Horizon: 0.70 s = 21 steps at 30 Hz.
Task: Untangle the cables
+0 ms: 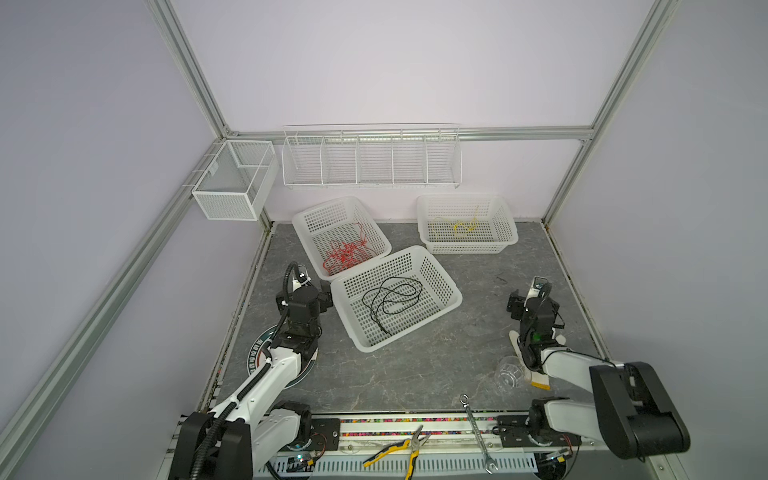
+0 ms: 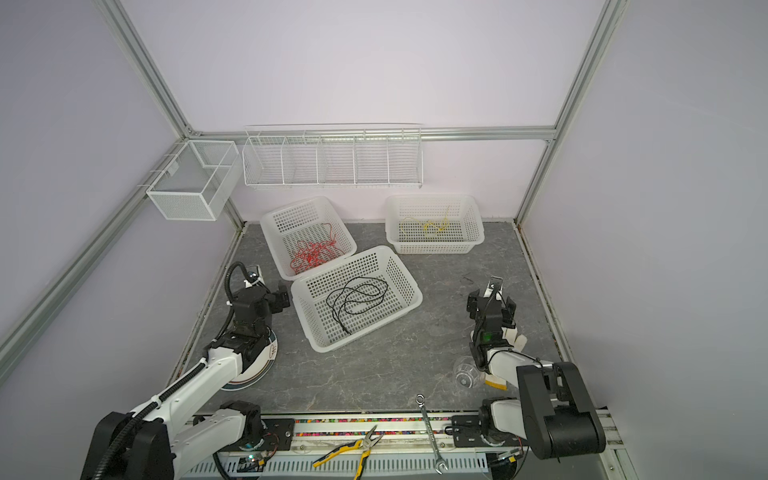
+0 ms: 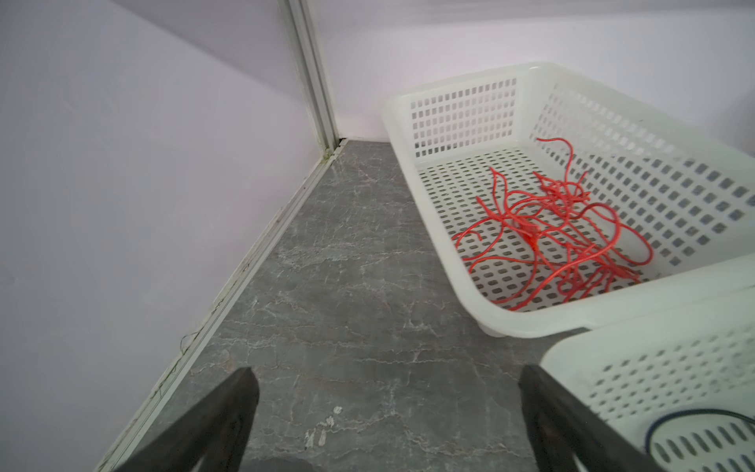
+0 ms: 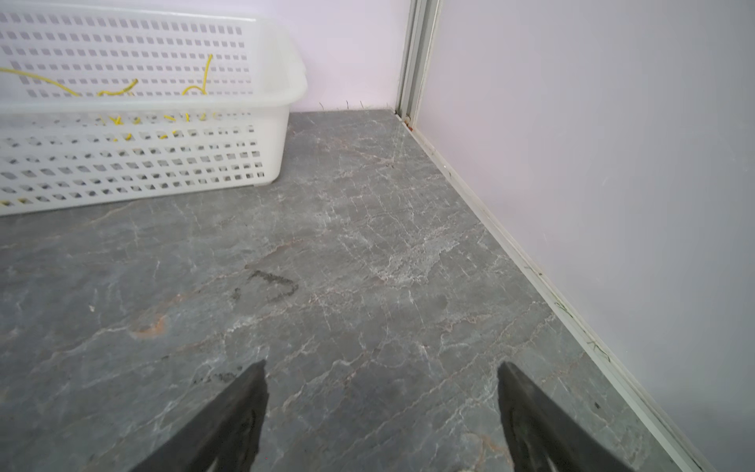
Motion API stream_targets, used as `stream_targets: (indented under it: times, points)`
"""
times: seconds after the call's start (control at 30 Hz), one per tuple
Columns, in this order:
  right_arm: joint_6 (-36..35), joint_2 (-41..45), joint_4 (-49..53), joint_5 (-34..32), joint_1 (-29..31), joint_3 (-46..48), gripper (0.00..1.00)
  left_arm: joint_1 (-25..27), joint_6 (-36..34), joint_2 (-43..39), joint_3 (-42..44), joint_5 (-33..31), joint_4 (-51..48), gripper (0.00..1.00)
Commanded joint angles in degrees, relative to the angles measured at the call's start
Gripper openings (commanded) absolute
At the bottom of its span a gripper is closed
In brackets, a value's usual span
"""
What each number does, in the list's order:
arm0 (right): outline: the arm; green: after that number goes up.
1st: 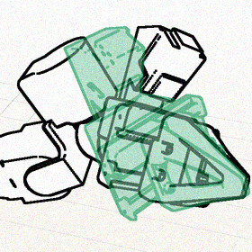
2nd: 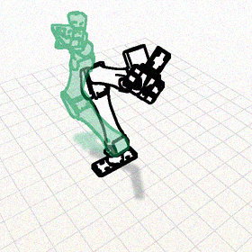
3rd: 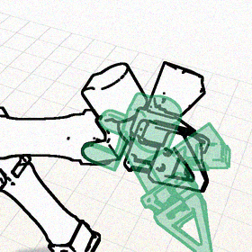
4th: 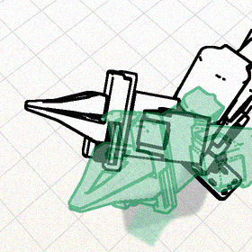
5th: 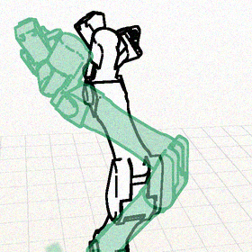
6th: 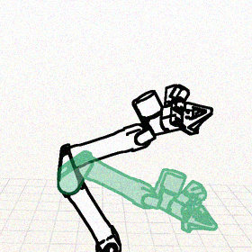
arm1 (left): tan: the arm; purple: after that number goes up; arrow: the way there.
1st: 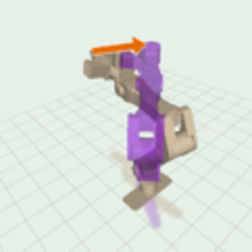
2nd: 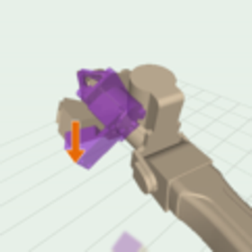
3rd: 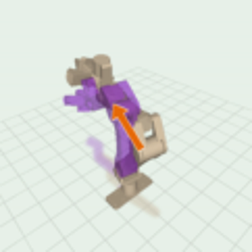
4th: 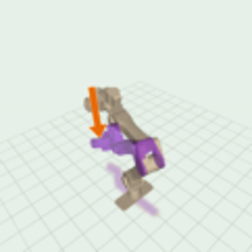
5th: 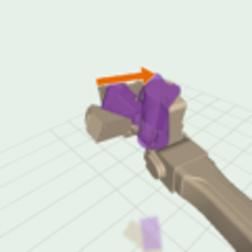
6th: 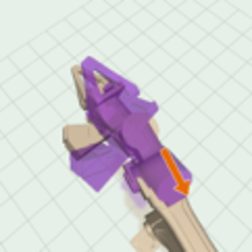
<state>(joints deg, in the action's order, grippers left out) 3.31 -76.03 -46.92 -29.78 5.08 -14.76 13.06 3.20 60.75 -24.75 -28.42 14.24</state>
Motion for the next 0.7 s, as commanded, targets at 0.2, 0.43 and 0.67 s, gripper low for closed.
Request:
stream_targets:
  times: [0.2, 0.43, 0.67]
  points:
    - [-5.8, -12.3, -8.7, 10.3, -0.5, -4.6, 0.89, -5.5, -0.5, 8.8, 4.1, 4.5, 18.1, 1.0]
    - [-4.5, -12.0, -5.6, 13.3, -2.1, -6.1, 0.89, -8.7, -2.7, 18.9, 7.1, 15.9, 37.6, 1.0]
    - [-4.2, -11.7, -4.8, 13.7, -2.4, -6.3, 0.89, -9.1, -0.8, 25.4, 5.2, 11.7, 38.6, 0.99]
